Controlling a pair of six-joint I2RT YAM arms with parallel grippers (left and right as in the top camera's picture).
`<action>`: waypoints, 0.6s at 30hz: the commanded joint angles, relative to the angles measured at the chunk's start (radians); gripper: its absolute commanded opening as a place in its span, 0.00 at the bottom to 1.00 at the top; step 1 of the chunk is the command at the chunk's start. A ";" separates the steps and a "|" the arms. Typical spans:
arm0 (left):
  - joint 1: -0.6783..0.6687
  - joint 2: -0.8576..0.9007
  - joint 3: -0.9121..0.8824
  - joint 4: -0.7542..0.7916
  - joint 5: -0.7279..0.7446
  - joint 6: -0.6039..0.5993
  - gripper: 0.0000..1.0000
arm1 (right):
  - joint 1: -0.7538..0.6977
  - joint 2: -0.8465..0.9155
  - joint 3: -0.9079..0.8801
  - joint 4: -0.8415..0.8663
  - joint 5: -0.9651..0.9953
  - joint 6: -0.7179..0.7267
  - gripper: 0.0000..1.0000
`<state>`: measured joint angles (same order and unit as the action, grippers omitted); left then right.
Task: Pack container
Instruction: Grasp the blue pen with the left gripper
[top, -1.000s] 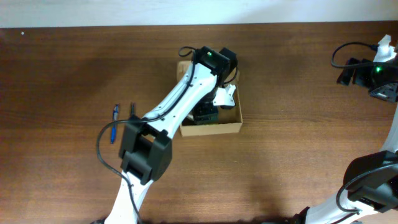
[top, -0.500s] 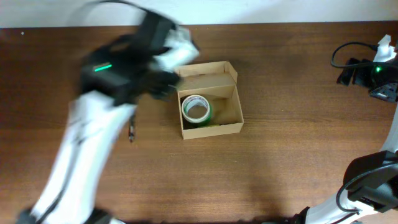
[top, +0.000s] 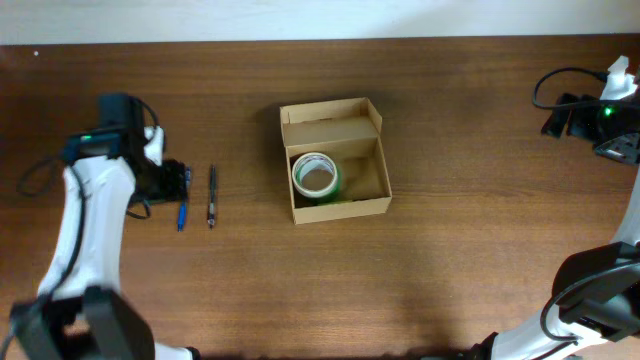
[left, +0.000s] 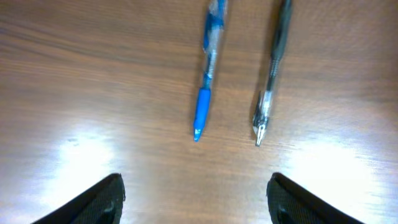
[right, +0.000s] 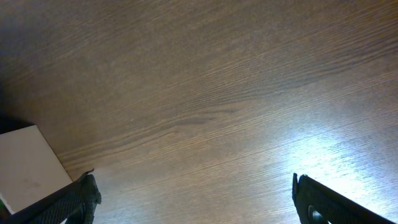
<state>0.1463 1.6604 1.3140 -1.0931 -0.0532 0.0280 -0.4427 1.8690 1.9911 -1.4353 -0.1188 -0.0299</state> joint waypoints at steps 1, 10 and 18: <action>0.003 0.072 -0.007 0.040 0.040 0.072 0.73 | 0.004 -0.002 -0.005 0.000 -0.009 0.005 0.99; 0.003 0.237 -0.007 0.161 0.038 0.124 0.73 | 0.004 -0.002 -0.005 0.000 -0.009 0.005 0.99; 0.005 0.257 -0.008 0.242 0.039 0.128 0.65 | 0.004 -0.002 -0.005 0.000 -0.009 0.005 0.99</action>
<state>0.1463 1.9060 1.3033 -0.8623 -0.0254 0.1345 -0.4427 1.8690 1.9911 -1.4353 -0.1188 -0.0296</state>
